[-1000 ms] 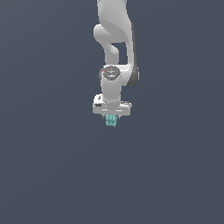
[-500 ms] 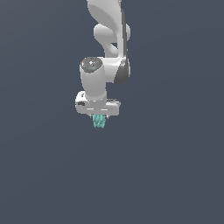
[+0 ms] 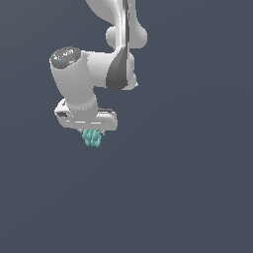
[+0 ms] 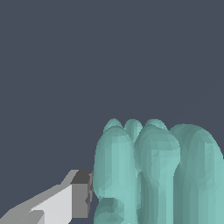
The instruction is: Pick up the object and move it to a goal position.
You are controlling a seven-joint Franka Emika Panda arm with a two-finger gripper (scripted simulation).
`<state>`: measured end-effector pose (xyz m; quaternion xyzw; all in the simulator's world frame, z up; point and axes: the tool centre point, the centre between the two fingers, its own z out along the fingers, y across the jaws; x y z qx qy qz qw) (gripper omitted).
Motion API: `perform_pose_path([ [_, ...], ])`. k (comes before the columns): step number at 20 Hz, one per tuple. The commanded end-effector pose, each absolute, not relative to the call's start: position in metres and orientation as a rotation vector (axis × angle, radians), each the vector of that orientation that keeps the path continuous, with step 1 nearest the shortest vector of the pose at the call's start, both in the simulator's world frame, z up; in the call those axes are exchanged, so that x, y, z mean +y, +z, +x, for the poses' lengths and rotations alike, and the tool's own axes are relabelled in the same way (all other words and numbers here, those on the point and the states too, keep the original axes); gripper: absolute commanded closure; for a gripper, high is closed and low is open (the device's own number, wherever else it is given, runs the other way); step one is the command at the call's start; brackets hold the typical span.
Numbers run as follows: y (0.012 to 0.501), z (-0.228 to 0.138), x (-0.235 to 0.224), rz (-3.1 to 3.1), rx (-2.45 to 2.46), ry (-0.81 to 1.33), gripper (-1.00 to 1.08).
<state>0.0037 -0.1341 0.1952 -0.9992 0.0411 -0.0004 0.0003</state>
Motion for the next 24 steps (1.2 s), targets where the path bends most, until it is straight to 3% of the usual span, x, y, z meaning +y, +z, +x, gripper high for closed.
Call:
perform_pose_path([
  [1, 0.208, 0.014, -0.148, -3.138, 0.127, 0.0, 1.08],
  [24, 0.28, 0.075, -0.229, -3.139, 0.128, 0.0, 1.08],
])
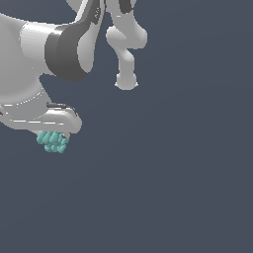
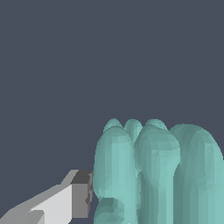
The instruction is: Pick up the object and move it to a goal position.
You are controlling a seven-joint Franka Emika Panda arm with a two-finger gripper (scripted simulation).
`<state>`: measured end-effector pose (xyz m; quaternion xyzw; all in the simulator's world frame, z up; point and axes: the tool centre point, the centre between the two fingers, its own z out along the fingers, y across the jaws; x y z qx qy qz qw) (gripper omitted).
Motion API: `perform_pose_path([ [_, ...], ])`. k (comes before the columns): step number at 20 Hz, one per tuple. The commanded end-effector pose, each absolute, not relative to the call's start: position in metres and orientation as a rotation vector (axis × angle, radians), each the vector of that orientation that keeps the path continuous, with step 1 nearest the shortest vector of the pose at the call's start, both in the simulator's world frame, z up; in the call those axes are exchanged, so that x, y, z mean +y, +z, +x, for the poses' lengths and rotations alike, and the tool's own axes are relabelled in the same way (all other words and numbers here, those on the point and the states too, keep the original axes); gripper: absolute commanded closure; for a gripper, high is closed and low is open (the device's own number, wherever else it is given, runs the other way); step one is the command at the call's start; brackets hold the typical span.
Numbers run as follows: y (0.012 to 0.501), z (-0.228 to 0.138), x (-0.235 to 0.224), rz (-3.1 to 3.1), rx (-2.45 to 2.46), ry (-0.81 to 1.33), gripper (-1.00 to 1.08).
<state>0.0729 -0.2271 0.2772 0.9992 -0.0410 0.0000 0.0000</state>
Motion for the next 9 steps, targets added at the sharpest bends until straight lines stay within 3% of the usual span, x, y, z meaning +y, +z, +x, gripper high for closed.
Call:
perform_pose_path([
  [1, 0.2806, 0.0761, -0.2305, 3.139, -0.128, 0.0, 1.08],
  [9, 0.2839, 0.0796, -0.2346, 3.139, -0.129, 0.0, 1.08],
])
